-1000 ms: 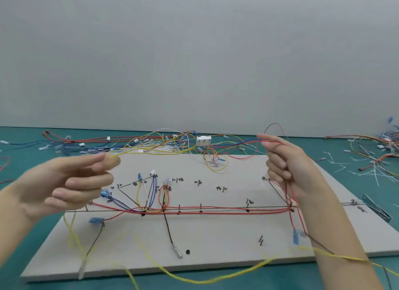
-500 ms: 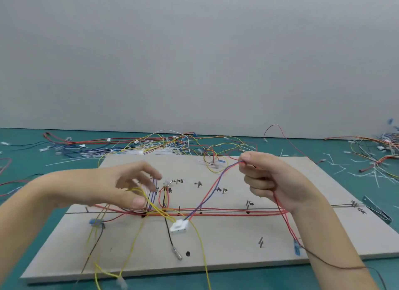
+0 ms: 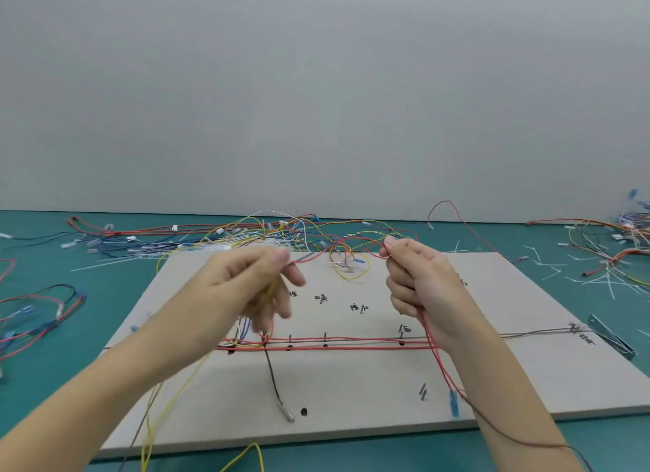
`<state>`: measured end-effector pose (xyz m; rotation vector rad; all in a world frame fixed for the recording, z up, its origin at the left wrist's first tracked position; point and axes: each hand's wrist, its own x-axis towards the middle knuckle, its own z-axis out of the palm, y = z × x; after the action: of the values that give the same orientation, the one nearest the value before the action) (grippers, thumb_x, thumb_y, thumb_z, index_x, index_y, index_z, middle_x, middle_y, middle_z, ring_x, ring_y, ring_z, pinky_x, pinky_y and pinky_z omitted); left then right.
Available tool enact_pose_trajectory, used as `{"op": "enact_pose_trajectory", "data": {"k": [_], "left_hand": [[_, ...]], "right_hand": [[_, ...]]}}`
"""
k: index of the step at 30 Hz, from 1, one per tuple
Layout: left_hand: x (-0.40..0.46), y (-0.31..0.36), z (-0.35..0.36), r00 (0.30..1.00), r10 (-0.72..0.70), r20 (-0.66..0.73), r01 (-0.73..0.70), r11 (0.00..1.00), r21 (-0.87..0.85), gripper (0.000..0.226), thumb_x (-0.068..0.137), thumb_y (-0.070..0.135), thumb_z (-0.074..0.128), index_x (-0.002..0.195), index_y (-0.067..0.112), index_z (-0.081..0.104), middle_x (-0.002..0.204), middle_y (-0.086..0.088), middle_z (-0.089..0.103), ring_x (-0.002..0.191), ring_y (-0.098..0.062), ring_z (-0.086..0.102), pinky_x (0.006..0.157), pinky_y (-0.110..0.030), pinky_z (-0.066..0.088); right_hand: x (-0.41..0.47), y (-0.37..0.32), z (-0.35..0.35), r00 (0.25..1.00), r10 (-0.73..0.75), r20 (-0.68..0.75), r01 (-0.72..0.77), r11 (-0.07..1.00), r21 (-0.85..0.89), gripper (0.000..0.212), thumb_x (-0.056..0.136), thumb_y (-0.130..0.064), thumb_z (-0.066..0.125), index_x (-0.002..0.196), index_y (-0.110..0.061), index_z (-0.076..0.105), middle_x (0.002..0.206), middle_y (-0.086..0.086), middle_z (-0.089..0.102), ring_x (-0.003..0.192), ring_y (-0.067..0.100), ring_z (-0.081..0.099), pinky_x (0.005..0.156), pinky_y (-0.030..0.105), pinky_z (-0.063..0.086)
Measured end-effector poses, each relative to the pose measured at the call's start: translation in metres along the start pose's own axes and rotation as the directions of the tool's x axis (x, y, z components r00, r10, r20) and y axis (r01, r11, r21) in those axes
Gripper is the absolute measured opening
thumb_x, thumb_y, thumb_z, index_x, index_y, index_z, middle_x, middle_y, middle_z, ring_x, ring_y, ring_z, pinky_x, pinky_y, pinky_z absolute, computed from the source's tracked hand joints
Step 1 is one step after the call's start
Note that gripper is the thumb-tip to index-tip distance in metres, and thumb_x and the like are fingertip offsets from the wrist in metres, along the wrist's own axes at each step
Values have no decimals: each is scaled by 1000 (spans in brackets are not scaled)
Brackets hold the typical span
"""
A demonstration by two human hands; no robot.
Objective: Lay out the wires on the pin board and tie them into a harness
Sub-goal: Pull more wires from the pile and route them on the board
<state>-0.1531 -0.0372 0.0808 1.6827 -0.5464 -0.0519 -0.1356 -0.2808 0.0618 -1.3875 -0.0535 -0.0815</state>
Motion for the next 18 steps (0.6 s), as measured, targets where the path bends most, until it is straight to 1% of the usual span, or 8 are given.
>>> {"op": "enact_pose_trajectory", "data": {"k": [1,3,5,7,9,12,15,18], "left_hand": [[3,0,-3,998,12,-68,-11,1000,15,38,81,48,51,79,17,73,60,-3,60,47,-13,47,44,-17,38],[9,-2,-13,976,26,-215,-19,999,33,38,81,48,54,79,17,75,58,1,55,45,-11,38,40,-15,30],[14,-3,-22,945,-30,-326,20,999,-34,34,80,45,59,75,15,74,60,3,58,41,-7,36,38,-13,29],[17,-3,-25,943,-118,-311,73,986,-152,30,78,40,62,77,12,73,67,-1,65,40,-6,39,34,-12,28],[17,-5,-24,960,-177,-217,124,964,-236,29,76,41,64,76,14,73,77,-7,72,46,-7,52,33,-13,31],[16,-6,-20,973,-203,-109,168,948,-270,29,69,48,67,70,20,73,86,-14,75,59,-12,67,35,-15,39],[16,-6,-13,974,-214,-78,186,945,-268,26,67,48,78,71,22,74,86,-15,75,64,-15,71,36,-15,41],[16,-11,-9,972,-226,-72,199,943,-267,26,64,48,83,66,25,71,86,-14,75,68,-18,73,38,-16,43]], "right_hand": [[-1,-2,-2,999,-16,46,15,1000,6,21,92,-29,60,80,-12,58,48,-6,23,36,7,16,34,15,21],[-6,-7,-10,975,-2,224,-1,1000,15,18,83,-28,70,72,-15,64,43,-5,26,30,6,20,33,13,24],[-11,-13,-18,890,60,452,-24,996,-85,14,80,-23,71,69,-15,67,38,-4,37,27,8,30,35,14,32],[-14,-17,-17,784,171,597,12,957,-290,11,81,-23,68,73,-17,70,44,1,55,35,13,48,43,19,41],[-12,-18,-10,723,284,629,52,886,-460,12,86,-23,66,79,-17,73,62,6,68,55,16,62,58,22,49],[-7,-16,7,734,320,599,51,854,-518,19,92,-28,60,89,-15,73,81,8,73,80,23,69,74,27,52],[-6,-9,23,787,244,567,20,908,-418,22,95,-29,59,95,-12,72,85,11,73,77,27,69,73,29,55],[-9,-3,35,835,124,536,68,943,-325,13,93,-20,63,92,-11,72,78,8,71,66,22,66,67,29,55]]}}
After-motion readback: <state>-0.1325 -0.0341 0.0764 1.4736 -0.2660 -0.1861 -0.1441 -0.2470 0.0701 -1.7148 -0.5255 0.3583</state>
